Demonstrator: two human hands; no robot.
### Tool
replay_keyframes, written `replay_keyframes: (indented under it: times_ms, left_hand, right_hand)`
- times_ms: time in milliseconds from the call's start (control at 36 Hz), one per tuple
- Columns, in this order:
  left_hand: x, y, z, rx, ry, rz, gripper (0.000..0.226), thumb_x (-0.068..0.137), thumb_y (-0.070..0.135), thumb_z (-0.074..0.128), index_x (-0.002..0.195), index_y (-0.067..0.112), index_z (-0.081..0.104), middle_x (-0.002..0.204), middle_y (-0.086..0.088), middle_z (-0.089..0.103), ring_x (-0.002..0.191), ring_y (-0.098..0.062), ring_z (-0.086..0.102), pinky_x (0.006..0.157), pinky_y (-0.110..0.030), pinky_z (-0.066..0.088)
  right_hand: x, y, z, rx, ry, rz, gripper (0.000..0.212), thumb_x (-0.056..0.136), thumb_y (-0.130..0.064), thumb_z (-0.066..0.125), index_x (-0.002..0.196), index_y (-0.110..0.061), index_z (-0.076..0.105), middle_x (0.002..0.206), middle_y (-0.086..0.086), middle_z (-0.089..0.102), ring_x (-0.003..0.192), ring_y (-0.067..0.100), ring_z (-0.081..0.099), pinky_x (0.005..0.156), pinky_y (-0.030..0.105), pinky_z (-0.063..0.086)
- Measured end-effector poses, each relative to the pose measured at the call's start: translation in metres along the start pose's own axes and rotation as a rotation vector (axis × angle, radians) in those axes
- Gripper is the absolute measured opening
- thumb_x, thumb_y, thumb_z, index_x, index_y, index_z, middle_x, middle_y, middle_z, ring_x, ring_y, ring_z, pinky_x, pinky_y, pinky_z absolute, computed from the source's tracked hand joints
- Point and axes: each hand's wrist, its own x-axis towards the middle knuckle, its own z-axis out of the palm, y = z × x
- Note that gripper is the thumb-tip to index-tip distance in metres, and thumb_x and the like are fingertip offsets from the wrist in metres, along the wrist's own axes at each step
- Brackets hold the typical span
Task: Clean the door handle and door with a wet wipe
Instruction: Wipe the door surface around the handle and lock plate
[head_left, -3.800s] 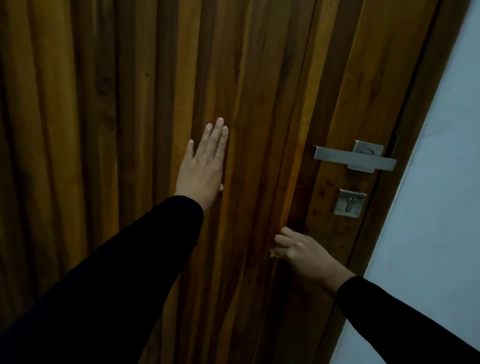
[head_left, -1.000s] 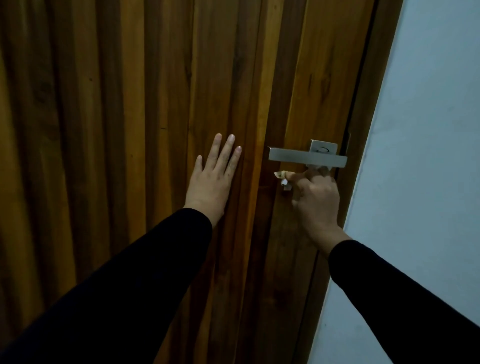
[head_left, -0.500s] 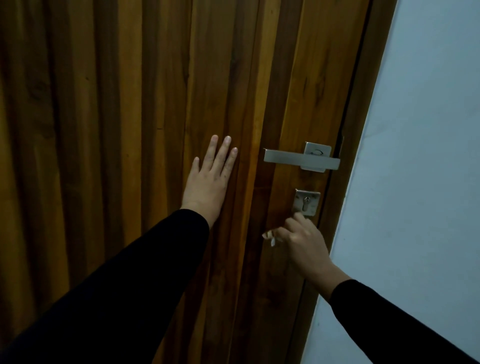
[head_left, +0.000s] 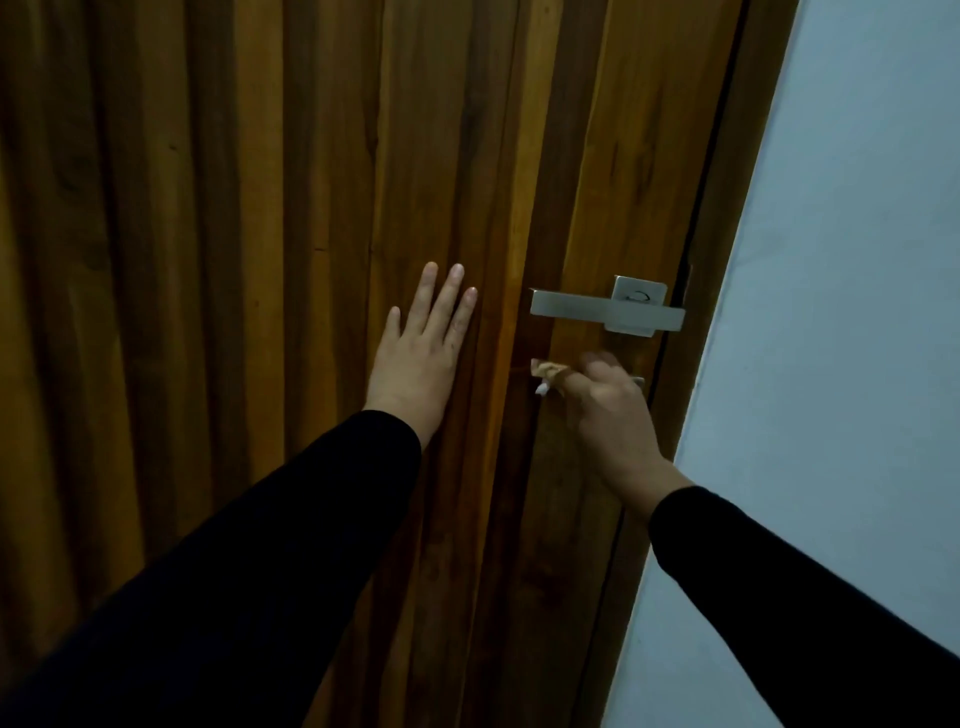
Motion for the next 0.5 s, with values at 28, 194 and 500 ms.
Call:
replay_keyframes:
  times_ms: [28,194,500]
  left_hand:
    - [0.000,0.000,0.000,0.005,0.005,0.005,0.117,0.082,0.020,0.071,0.142,0.014,-0.030,0.149,-0.010,-0.038,0.135,-0.033,-0.033,0.117,-0.047,0.012]
    - [0.000,0.001,0.001,0.027,0.004,0.008,0.116,0.083,0.022,0.069,0.141,0.013,-0.031,0.149,-0.012,-0.038,0.134,-0.034,-0.034,0.116,-0.048,0.013]
    - [0.000,0.001,0.001,0.039,0.011,0.017,0.115,0.084,0.021,0.069,0.141,0.012,-0.031,0.149,-0.012,-0.038,0.137,-0.035,-0.030,0.116,-0.047,0.014]
  right_hand:
    - [-0.005,-0.002,0.001,-0.006,0.002,-0.023,0.015,0.071,0.006,0.072,0.085,-0.001,0.070,0.073,0.014,0.062,0.067,0.032,0.060,0.056,0.032,0.050]
    - [-0.045,-0.003,0.020,-0.010,-0.128,-0.128,0.015,0.070,0.004,0.074,0.083,-0.005,0.071,0.072,0.006,0.059,0.063,0.017,0.051,0.051,0.016,0.033]
    - [-0.096,0.009,0.039,-0.010,-0.292,-0.307,0.011,0.069,-0.008,0.074,0.079,-0.006,0.071,0.072,0.003,0.059,0.065,0.015,0.051,0.042,0.021,0.047]
